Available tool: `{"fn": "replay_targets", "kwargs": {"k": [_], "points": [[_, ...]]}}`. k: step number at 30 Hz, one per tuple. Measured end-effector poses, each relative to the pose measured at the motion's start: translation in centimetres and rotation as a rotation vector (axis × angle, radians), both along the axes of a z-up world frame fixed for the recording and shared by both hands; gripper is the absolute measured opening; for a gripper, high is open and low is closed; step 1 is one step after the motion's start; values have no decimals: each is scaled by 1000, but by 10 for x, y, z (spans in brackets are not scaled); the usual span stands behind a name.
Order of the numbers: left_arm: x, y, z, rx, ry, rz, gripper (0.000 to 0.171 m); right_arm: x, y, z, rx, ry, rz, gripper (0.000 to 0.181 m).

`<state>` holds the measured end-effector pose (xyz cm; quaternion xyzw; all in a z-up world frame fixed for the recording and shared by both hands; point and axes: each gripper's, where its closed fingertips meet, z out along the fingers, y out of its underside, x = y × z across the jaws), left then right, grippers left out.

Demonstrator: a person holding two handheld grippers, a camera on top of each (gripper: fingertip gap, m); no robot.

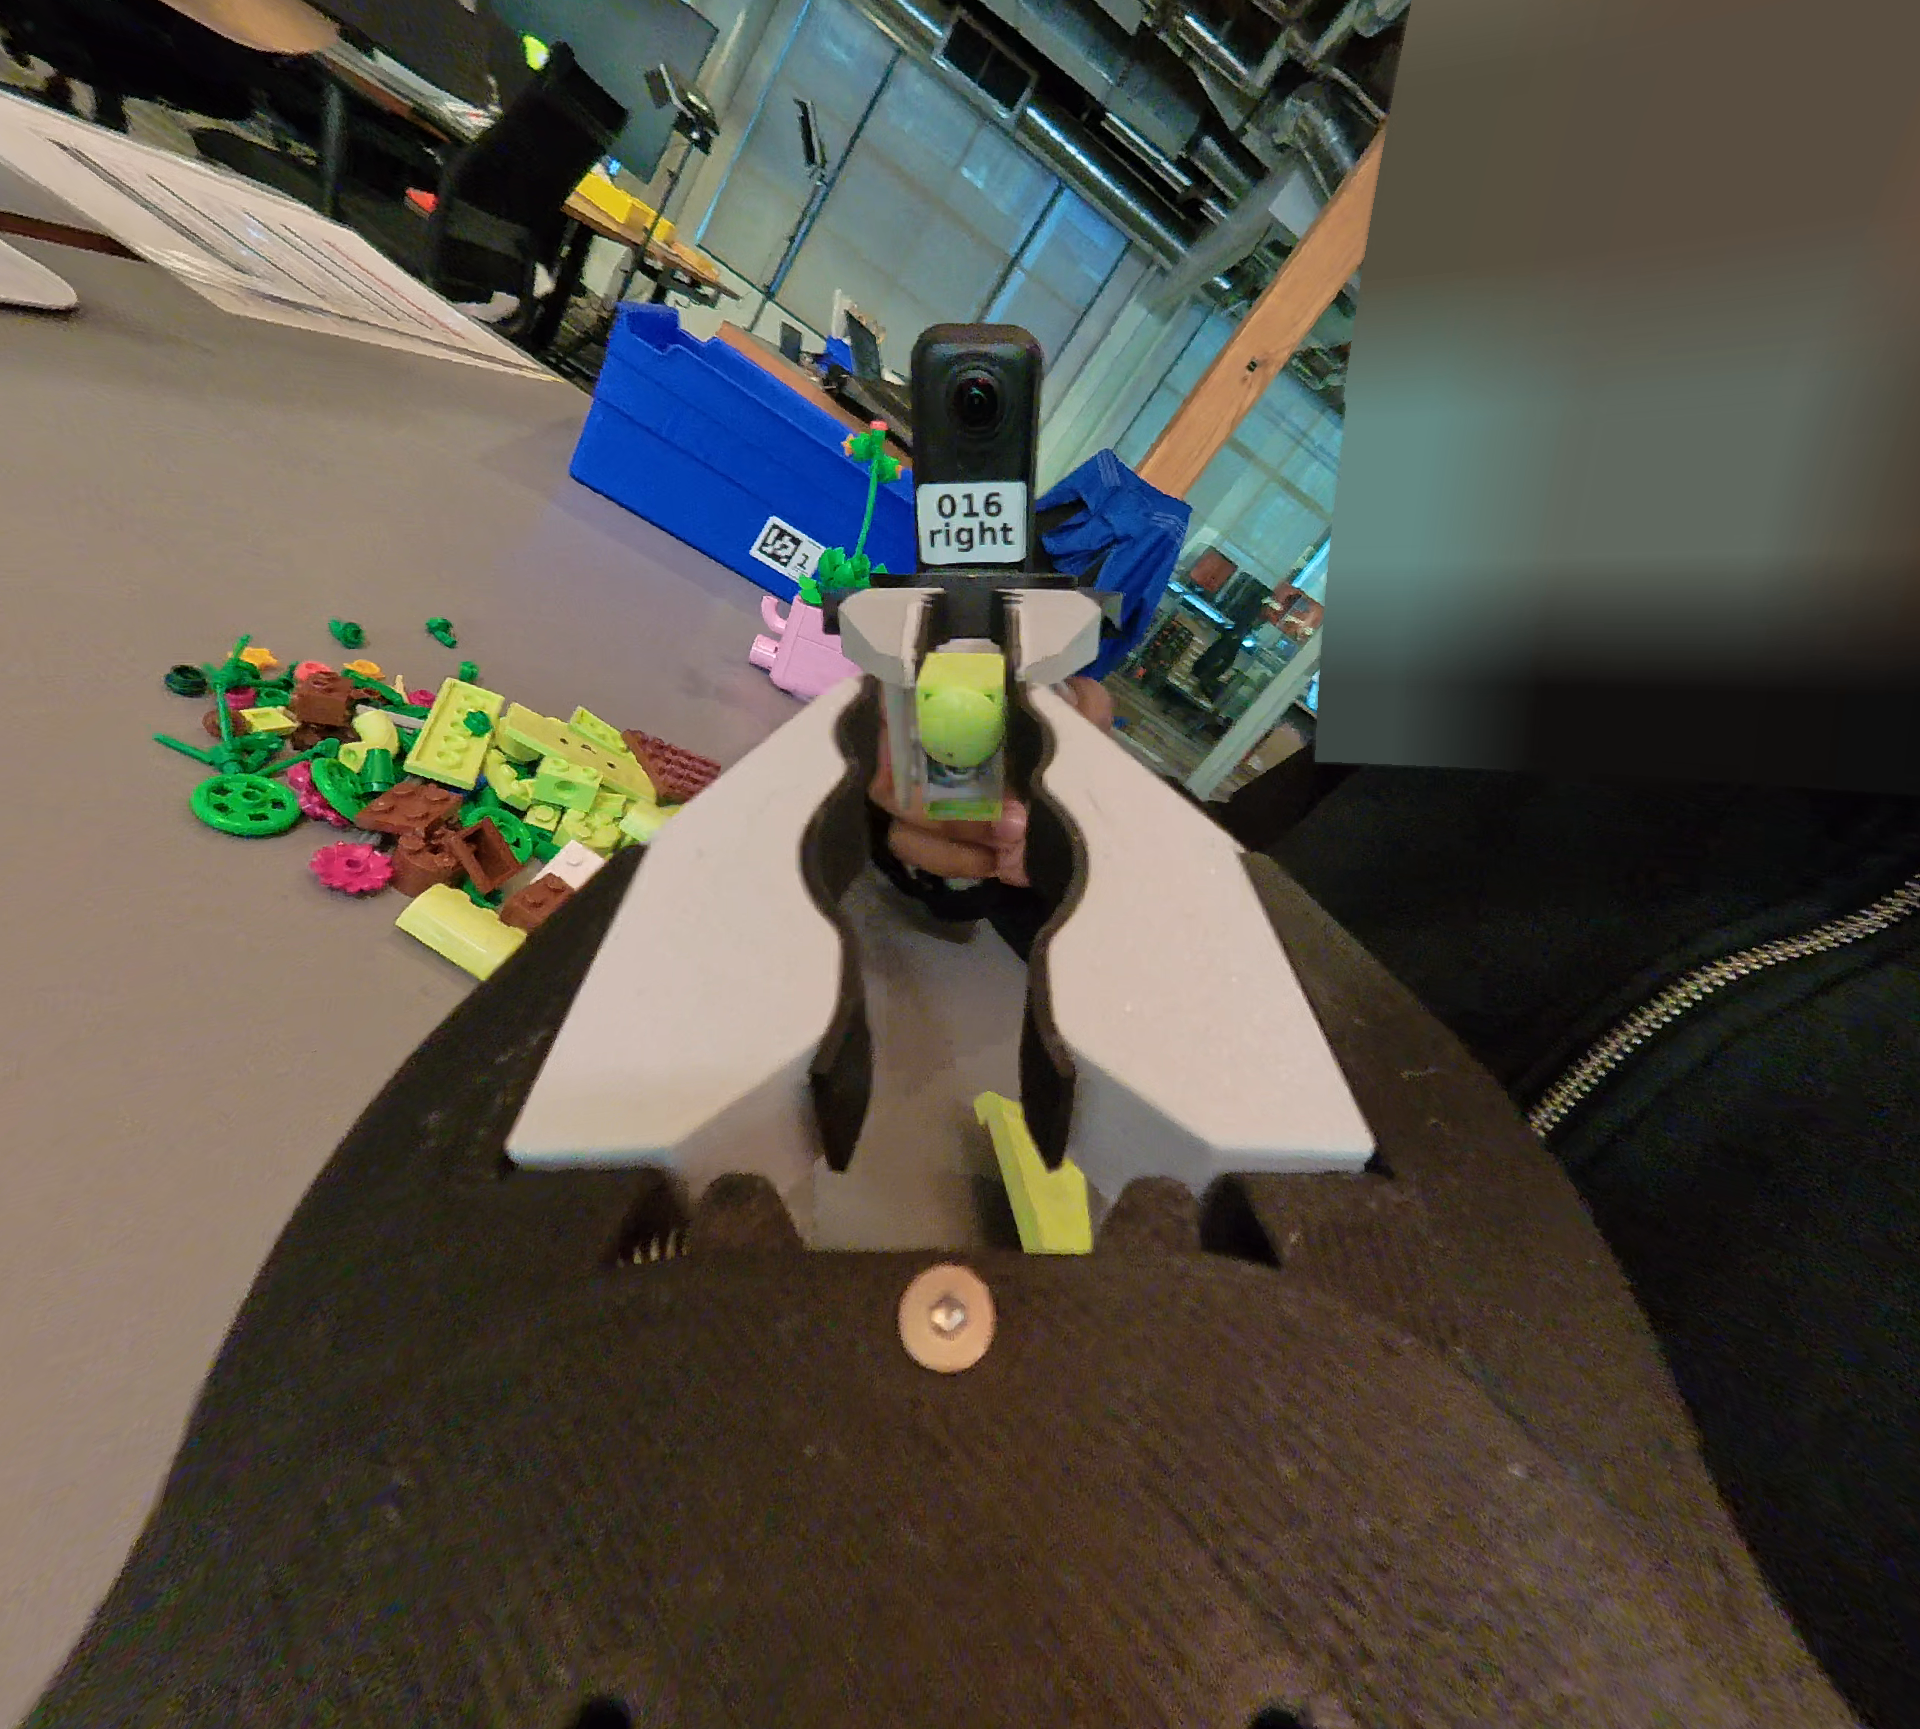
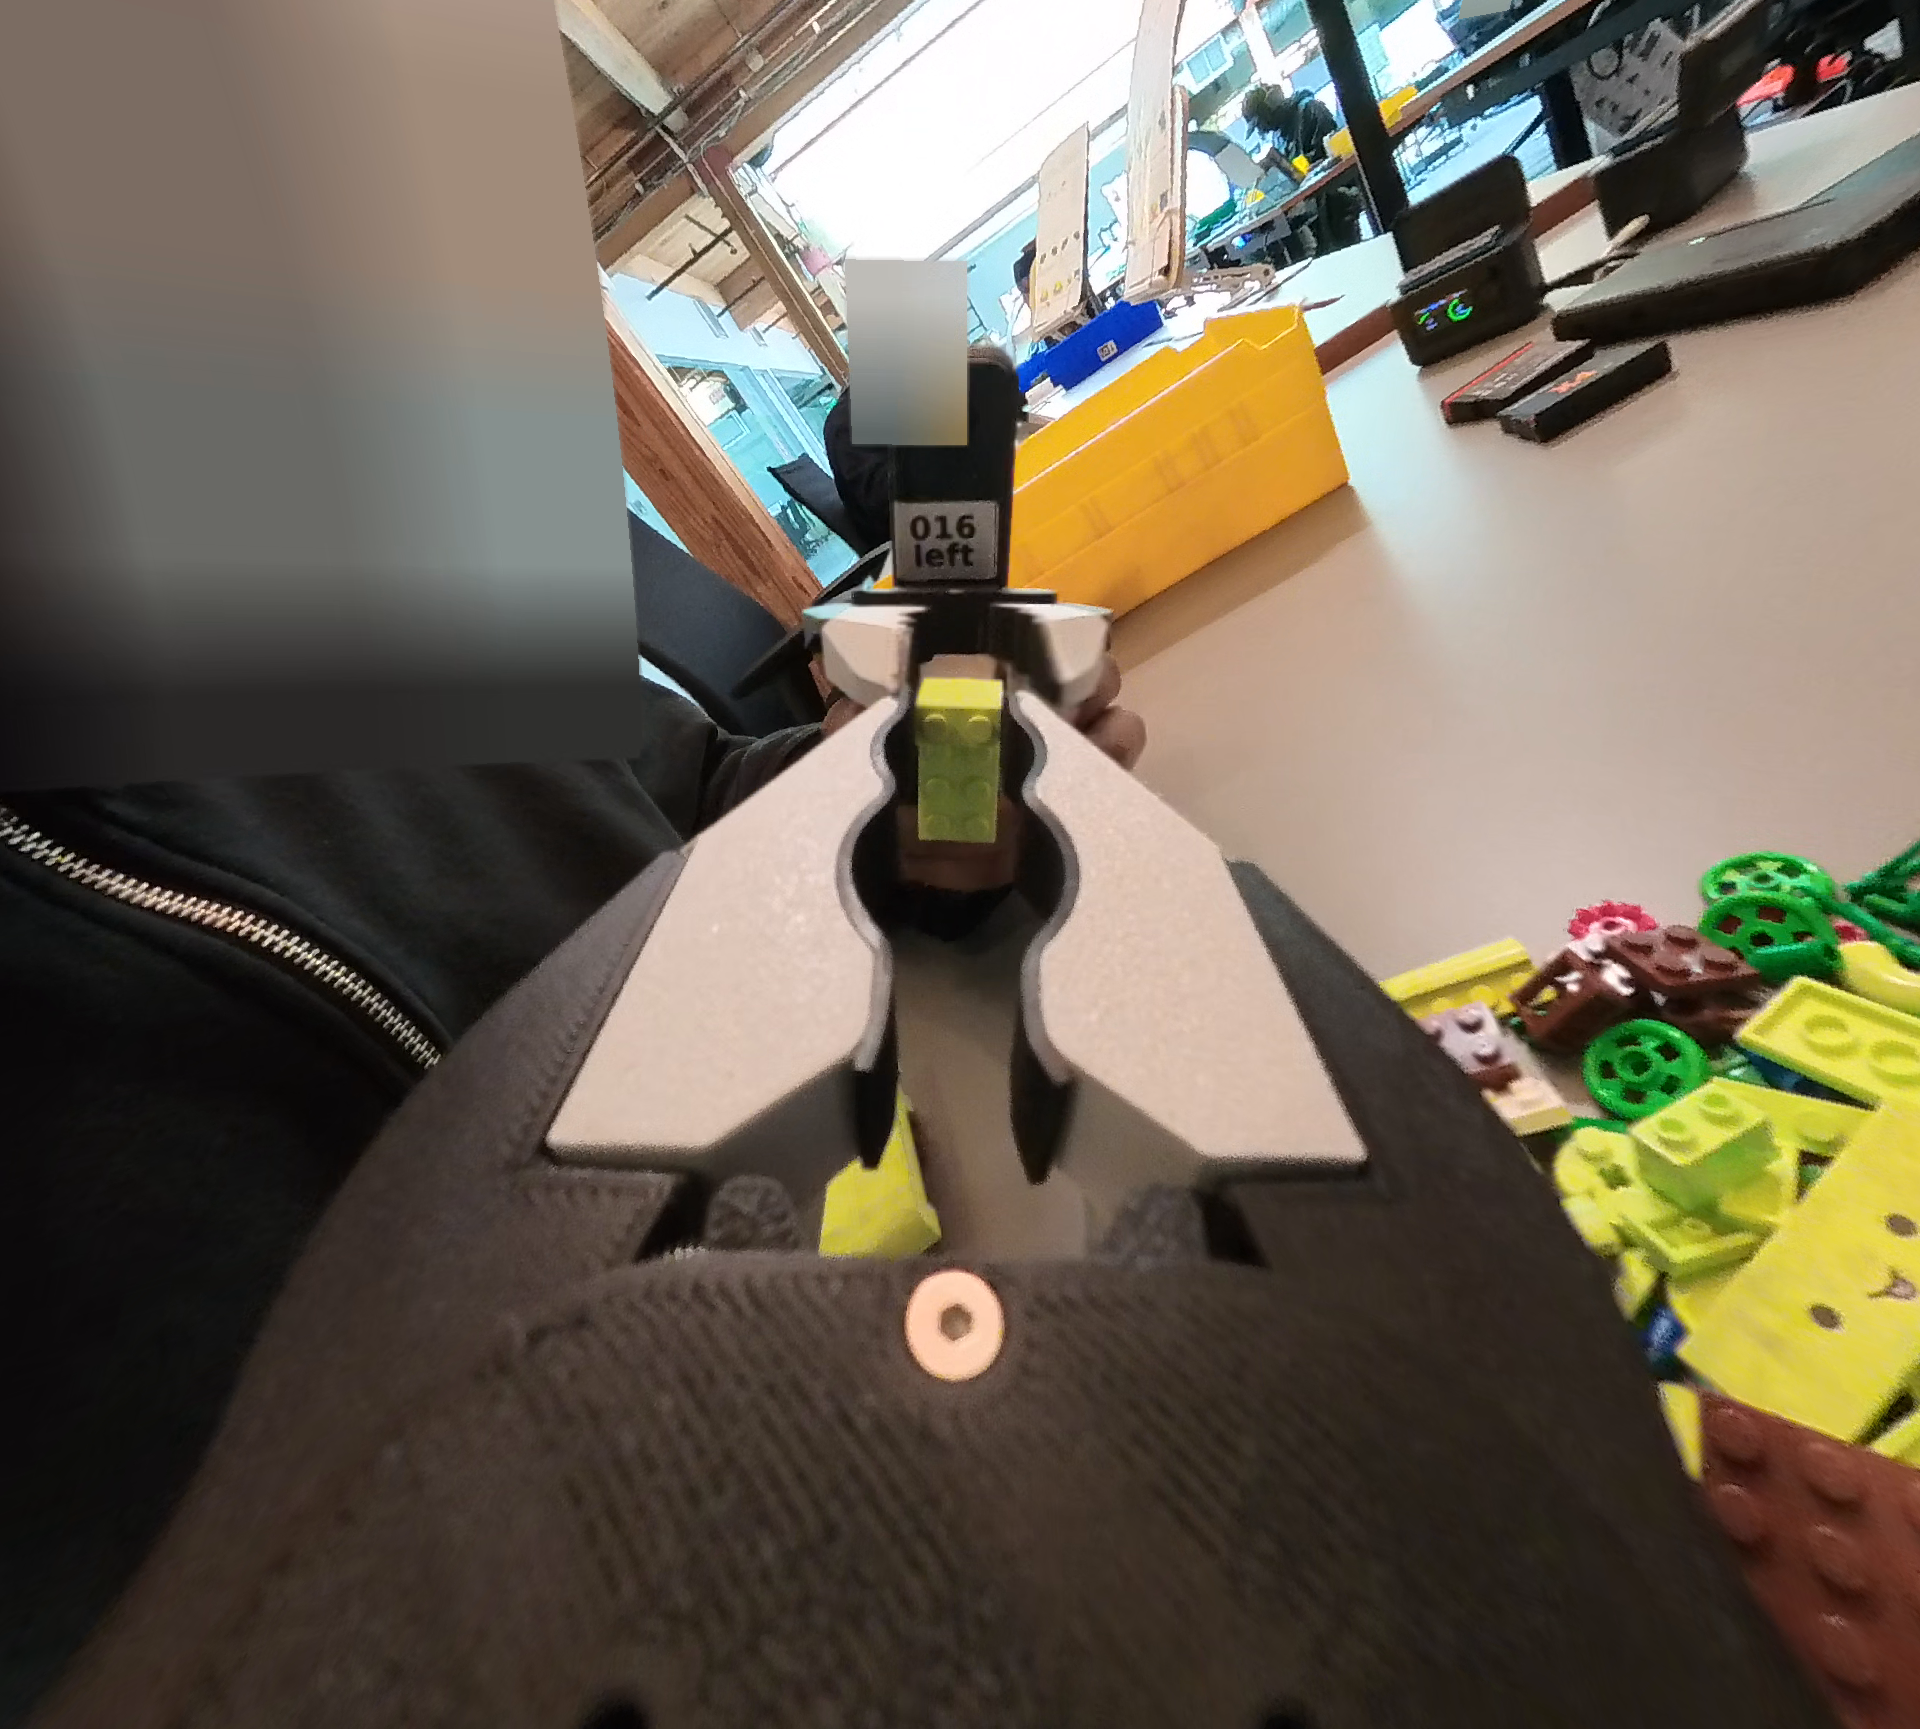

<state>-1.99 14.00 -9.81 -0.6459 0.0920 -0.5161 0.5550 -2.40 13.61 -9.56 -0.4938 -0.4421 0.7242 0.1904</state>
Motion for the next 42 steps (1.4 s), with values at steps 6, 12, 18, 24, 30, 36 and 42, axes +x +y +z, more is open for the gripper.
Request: {"fn": "replay_targets", "kwargs": {"k": [6,12,18,24,30,36,42], "points": [[6,-2,-2,5,47,-23,13,1,-1,-1,13,-21,6,13],[9,-5,-3,-9,60,-45,13,3,-3,-3,1,-45,47,14],[-41,8,9,-25,-67,120,13,28,48,24,-57,71,-137,14],[-47,10,20,-5,-184,96,13,7,69,-52,466,-381,-362,15],[-65,13,18,-68,-366,80,13,11,96,-84,728,-544,-531,15],[-63,13,17,-81,-391,63,13,10,95,-67,610,-451,-531,32],[-54,15,11,-99,-388,41,13,2,46,-21,476,-142,-358,42]]}}
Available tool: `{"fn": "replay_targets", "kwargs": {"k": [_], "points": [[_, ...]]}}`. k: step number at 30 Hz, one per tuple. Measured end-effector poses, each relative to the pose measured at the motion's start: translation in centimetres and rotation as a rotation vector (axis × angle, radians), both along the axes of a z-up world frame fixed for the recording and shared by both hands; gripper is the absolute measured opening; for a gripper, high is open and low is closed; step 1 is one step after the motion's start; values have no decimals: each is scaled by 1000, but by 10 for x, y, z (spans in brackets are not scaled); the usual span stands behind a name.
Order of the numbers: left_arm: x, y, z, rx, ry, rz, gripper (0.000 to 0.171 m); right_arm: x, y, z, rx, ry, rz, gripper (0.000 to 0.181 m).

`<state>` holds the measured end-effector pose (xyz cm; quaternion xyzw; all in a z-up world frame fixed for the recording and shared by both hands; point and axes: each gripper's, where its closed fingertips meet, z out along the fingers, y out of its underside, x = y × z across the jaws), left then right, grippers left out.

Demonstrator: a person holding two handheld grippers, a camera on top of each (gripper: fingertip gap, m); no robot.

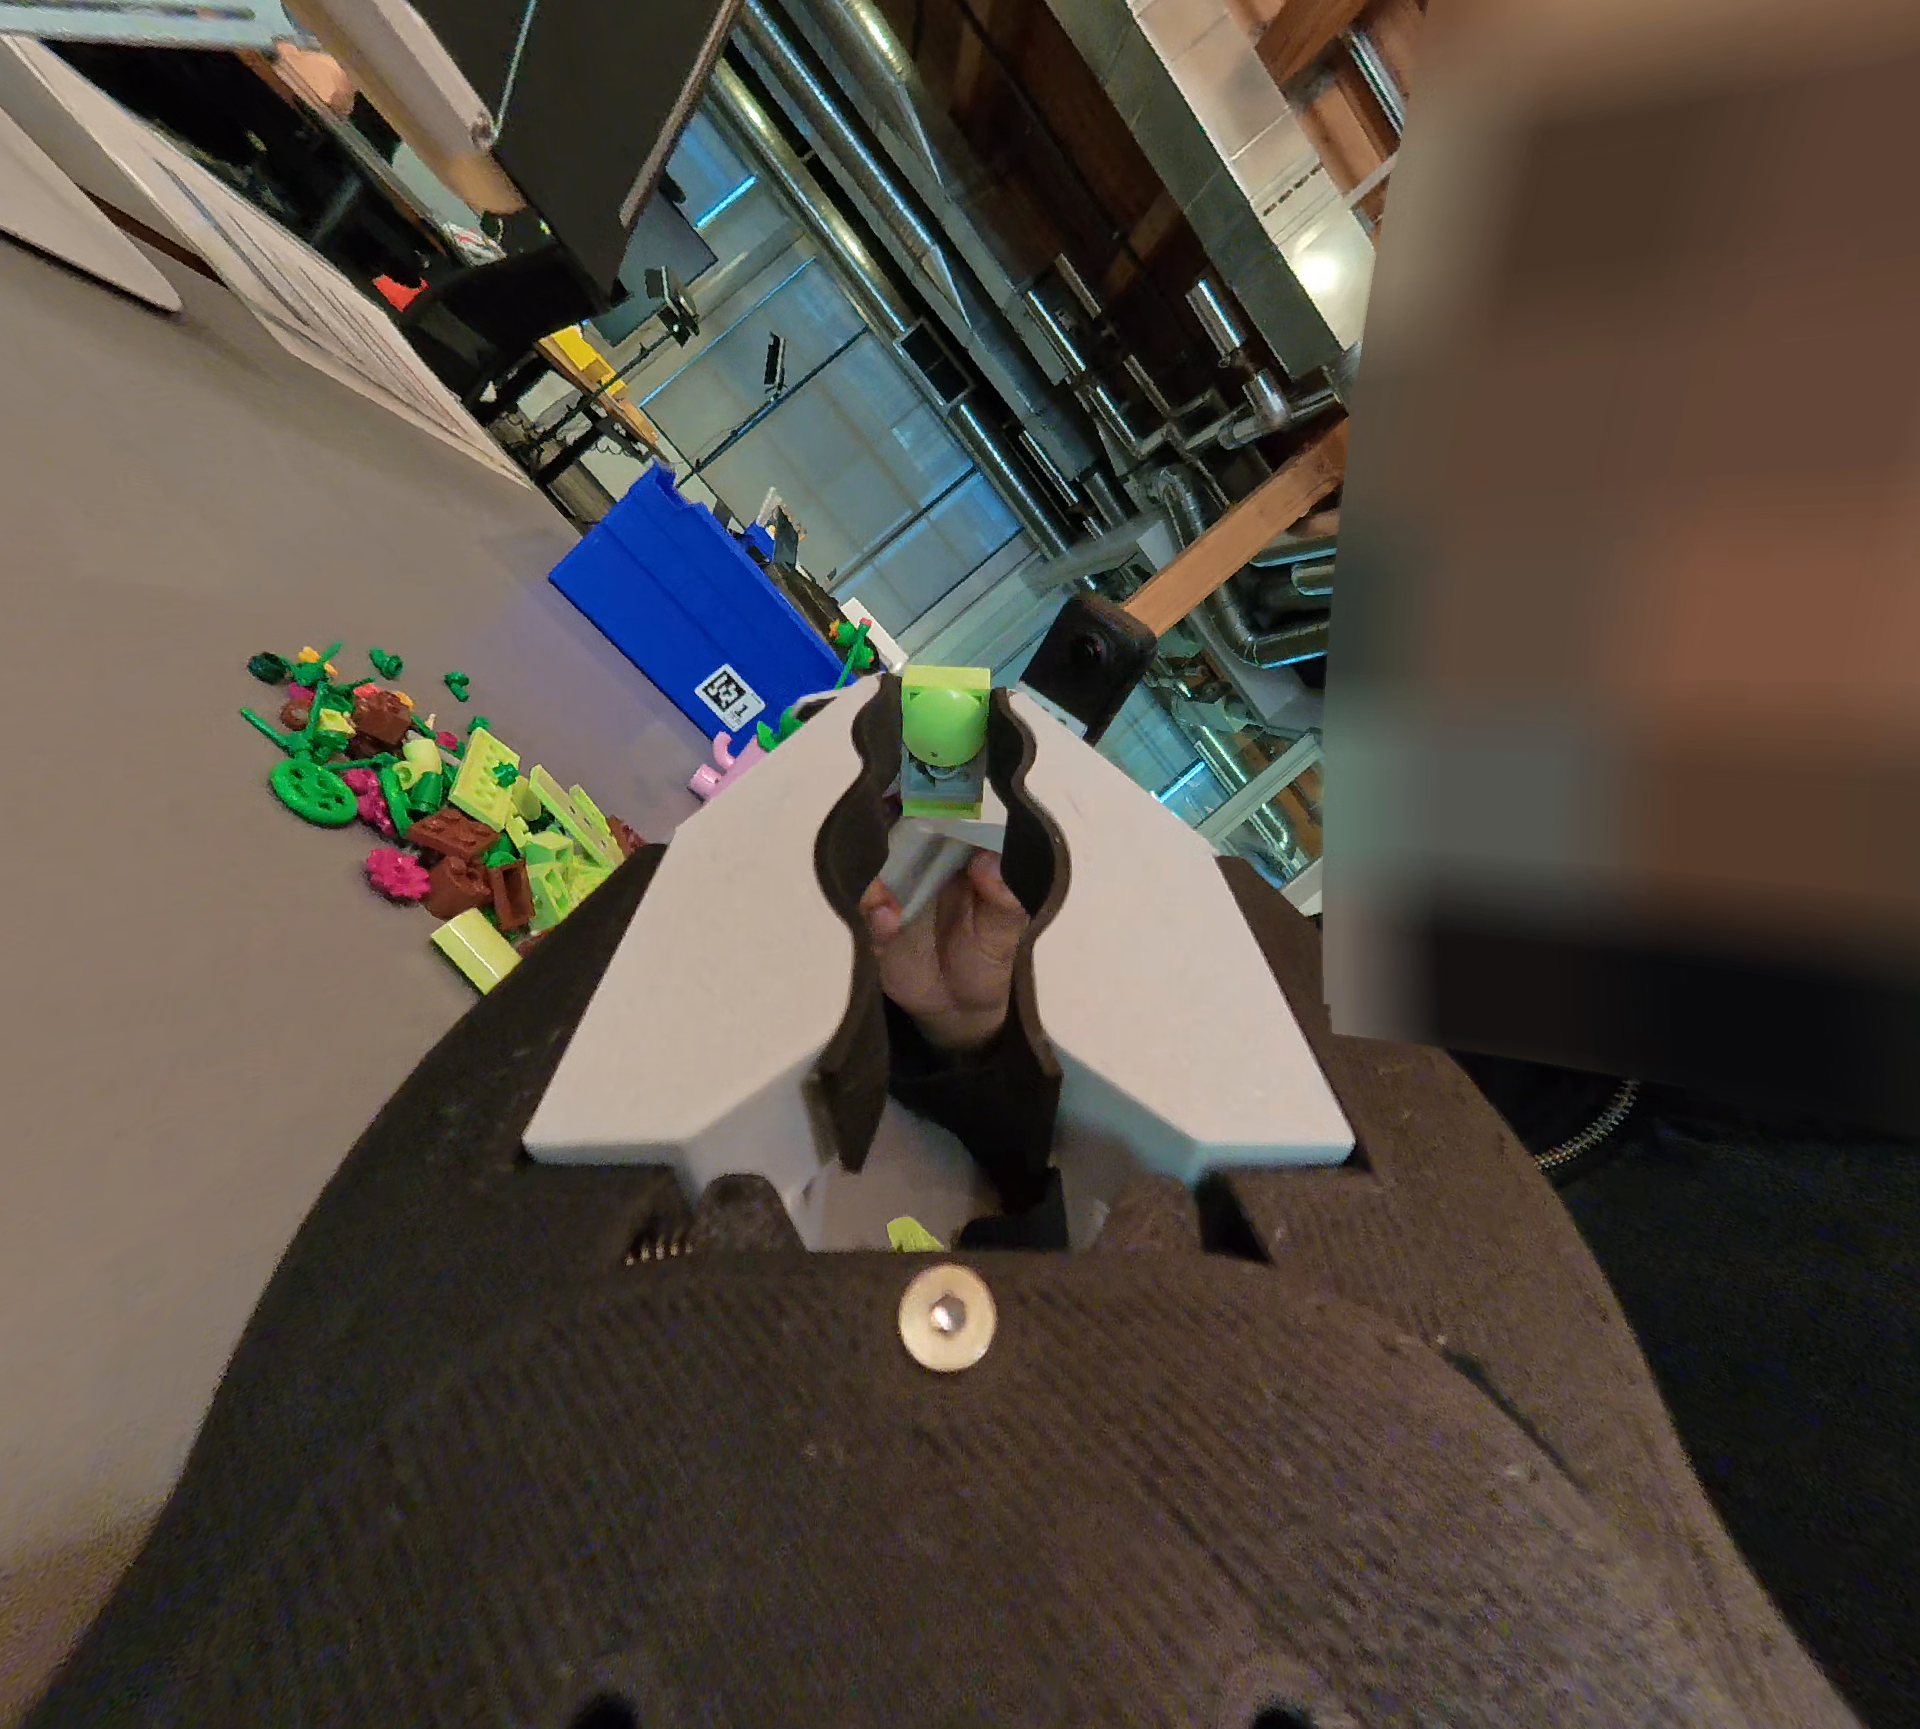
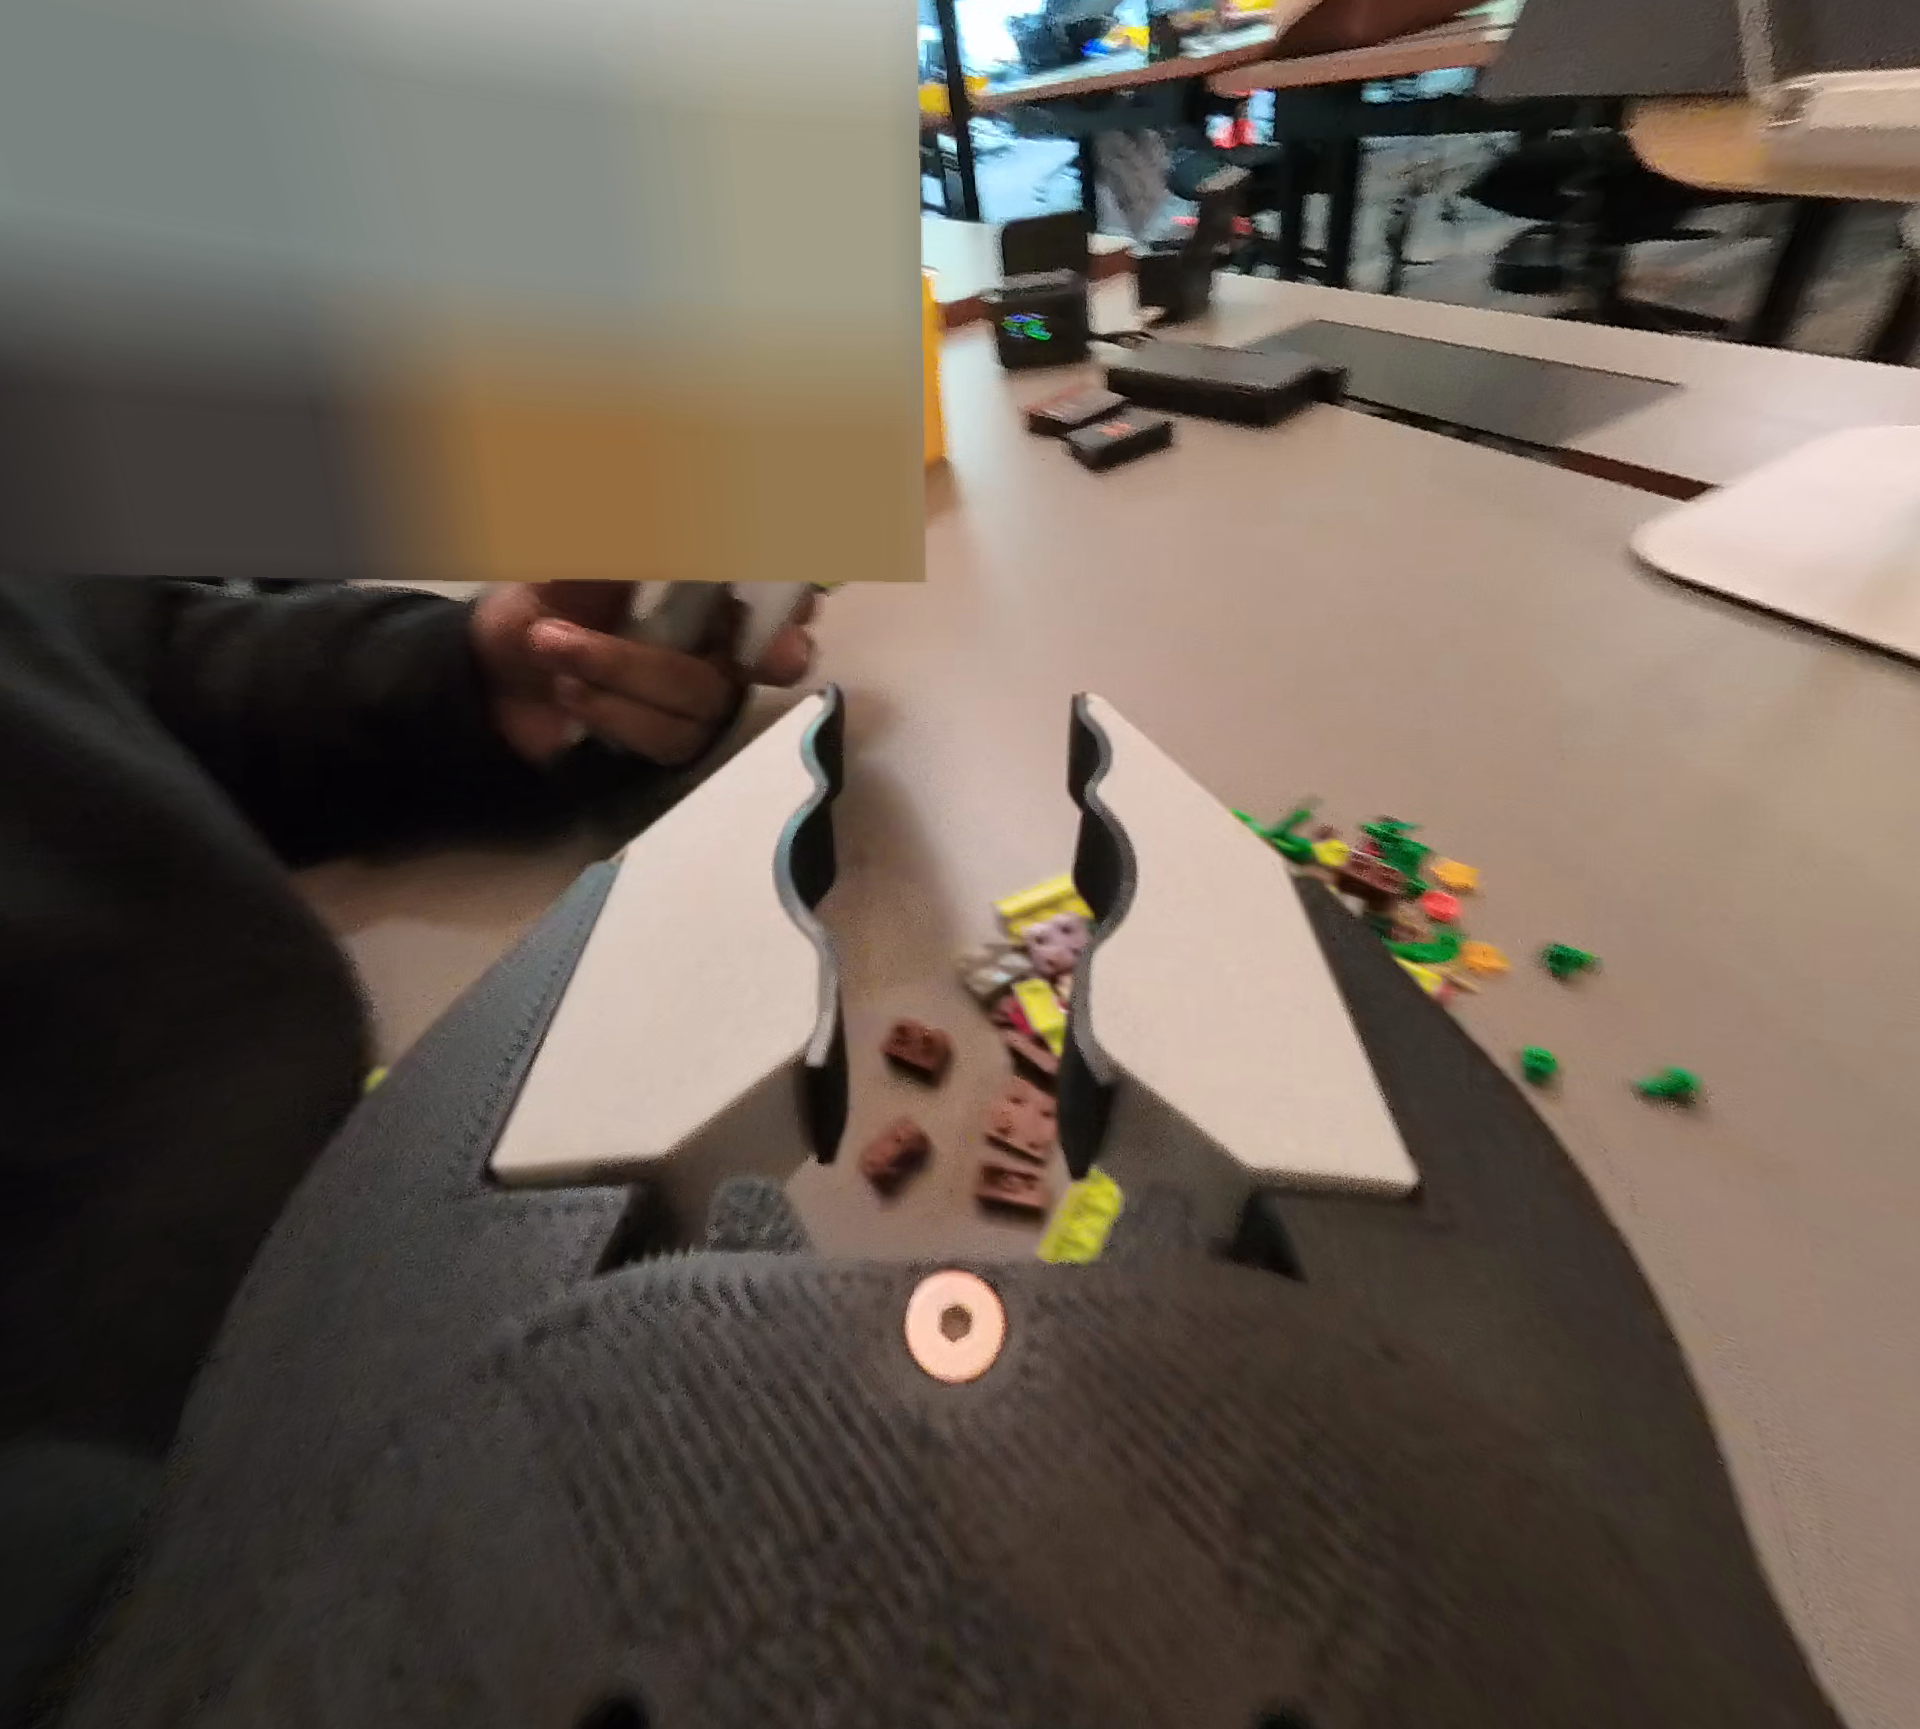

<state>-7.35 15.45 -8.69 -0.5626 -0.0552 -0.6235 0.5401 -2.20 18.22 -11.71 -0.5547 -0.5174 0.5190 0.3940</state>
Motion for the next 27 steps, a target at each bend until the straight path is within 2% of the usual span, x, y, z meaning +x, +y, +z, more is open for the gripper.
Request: {"fn": "replay_targets", "kwargs": {"k": [6,10,11,15,20,24,27], "points": [[31,-2,-9,-13,76,-71,13,-8,-35,0,-261,34,193,46],[50,-5,-16,-10,159,-110,13,-7,-45,1,-479,41,307,32],[53,-6,-17,-8,176,-117,13,-6,-46,1,-507,39,327,17],[54,-8,-18,-4,209,-113,13,-4,-44,3,-560,50,346,15],[56,-10,-17,4,236,-105,24,-4,-41,3,-557,55,327,15],[57,-9,-22,-18,248,-109,22,-4,-40,8,-556,86,319,14],[56,-9,-22,-17,235,-99,13,-4,-40,7,-556,77,319,15]]}}
